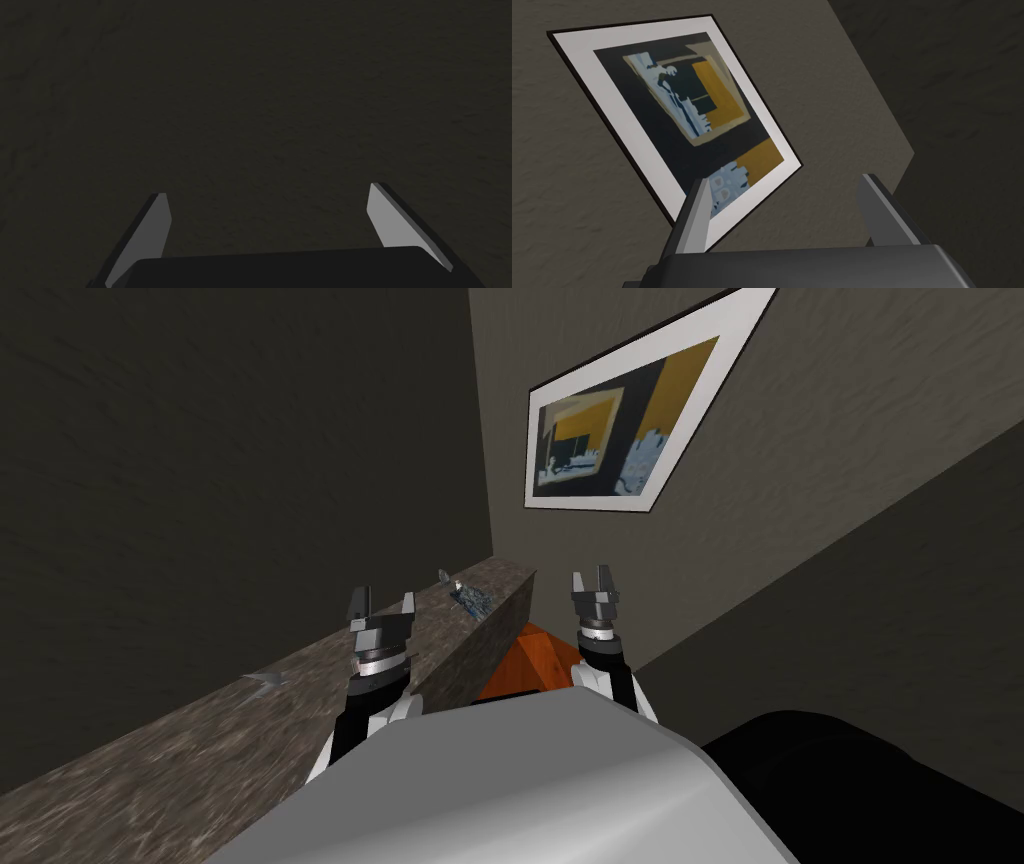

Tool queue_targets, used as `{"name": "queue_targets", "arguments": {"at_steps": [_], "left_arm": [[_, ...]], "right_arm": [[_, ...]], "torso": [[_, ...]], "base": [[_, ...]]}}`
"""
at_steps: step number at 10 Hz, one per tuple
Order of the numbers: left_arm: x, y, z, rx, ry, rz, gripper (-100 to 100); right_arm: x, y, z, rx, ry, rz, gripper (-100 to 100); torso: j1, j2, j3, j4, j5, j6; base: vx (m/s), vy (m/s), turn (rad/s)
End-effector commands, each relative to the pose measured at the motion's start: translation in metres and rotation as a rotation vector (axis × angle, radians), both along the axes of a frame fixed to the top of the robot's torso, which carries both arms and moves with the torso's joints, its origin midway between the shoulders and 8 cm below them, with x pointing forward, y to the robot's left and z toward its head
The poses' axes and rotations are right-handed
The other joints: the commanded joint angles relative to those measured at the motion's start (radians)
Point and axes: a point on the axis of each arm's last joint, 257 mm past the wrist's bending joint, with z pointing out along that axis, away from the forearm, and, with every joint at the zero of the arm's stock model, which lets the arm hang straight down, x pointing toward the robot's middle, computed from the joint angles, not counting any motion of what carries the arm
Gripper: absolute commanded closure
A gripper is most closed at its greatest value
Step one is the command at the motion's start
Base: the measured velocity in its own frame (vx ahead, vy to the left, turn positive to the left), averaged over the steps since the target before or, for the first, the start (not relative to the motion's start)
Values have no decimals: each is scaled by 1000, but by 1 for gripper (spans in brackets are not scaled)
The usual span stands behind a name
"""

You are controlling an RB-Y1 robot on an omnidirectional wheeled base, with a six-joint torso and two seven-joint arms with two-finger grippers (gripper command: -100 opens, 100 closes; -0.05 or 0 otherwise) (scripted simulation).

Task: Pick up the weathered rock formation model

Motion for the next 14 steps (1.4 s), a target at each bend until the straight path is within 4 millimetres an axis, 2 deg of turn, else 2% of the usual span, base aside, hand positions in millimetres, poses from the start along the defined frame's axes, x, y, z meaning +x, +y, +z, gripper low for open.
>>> {"name": "queue_targets", "arguments": {"at_steps": [1, 4, 8, 9, 11, 12, 14], "left_arm": [[2, 1, -4, 14, 11, -16, -100], [7, 4, -16, 40, 42, -54, -100], [19, 12, -44, 71, 114, -123, -100], [19, 12, -44, 77, 116, -127, -100], [26, 18, -62, 87, 164, -163, -100], [26, 18, -62, 95, 166, -166, -100], [34, 27, -82, 102, 222, -200, -100]], "right_arm": [[0, 0, 0, 0, 0, 0, 0], [0, 0, 0, 0, 0, 0, 0], [0, 0, 0, 0, 0, 0, 0], [0, 0, 0, 0, 0, 0, 0], [0, 0, 0, 0, 0, 0, 0], [0, 0, 0, 0, 0, 0, 0], [0, 0, 0, 0, 0, 0, 0]], "torso": [[0, 0, 0, 0, 0, 0], [-4, 1, 0, 0, -1, 0], [-4, 2, 1, 0, -1, 0], [-4, 2, 1, 0, -1, 0], [-2, 1, 1, 0, 0, 0], [-2, 1, 1, 0, 0, 0], [-1, 1, 1, 0, 0, 0]], "base": [[-4, -36, -55], [-14, -68, -51], [-26, -62, -93], [-13, -35, -28], [-12, -33, -94], [-13, -29, -48], [-10, -34, -142]]}}
